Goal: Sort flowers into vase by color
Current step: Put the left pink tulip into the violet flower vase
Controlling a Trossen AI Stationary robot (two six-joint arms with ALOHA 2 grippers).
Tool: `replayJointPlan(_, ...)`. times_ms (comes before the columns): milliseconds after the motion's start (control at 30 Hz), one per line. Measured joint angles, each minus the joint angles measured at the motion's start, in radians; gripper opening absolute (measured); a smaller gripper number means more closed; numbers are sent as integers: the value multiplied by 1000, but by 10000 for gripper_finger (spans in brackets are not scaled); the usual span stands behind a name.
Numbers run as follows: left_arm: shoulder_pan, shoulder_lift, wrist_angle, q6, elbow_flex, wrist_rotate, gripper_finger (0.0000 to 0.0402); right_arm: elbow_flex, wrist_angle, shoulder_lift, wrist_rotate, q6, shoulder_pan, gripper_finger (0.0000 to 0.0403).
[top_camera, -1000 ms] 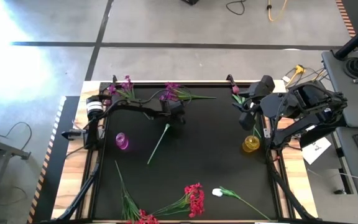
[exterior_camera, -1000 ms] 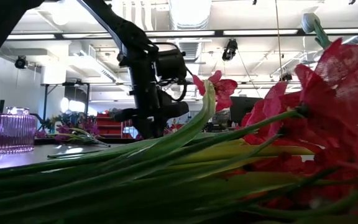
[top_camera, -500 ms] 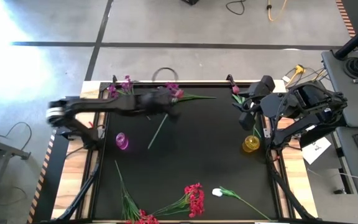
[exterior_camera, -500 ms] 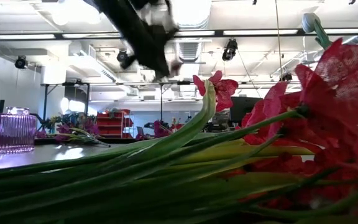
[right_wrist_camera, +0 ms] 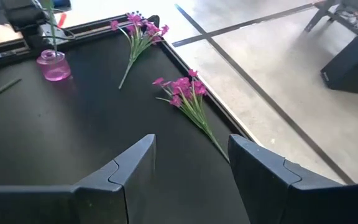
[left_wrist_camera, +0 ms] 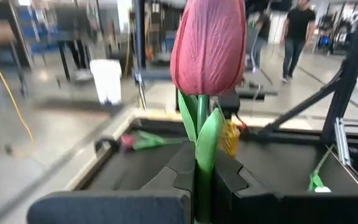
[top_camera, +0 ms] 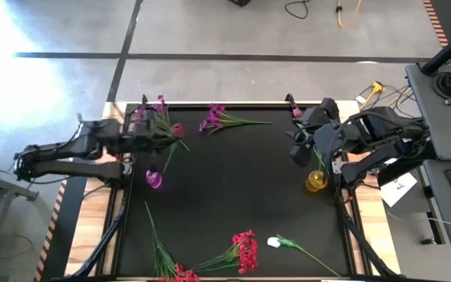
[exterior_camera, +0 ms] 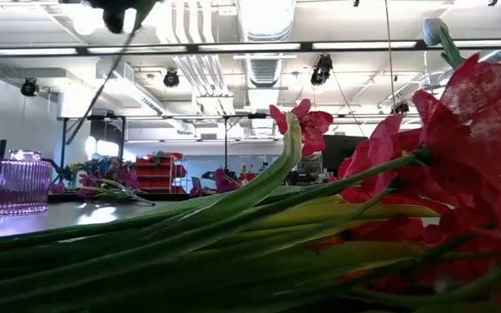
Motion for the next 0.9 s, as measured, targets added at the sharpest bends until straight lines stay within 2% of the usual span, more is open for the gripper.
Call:
replayJointPlan(233, 0, -240, -85, 3, -92, 1, 0, 0, 31, 36, 3, 13, 0, 194)
replayJointPlan(433, 0, -380, -179, -13, -86, 1, 0, 0, 66, 49, 4, 13, 0, 194)
replayJointPlan(700, 0, -461, -281, -15, -79, 2, 0, 0, 111, 49, 11, 24, -1, 194)
replayJointPlan(900, 0, -490, -291, -21, -104, 2, 0, 0, 111, 56, 11, 71, 0, 194)
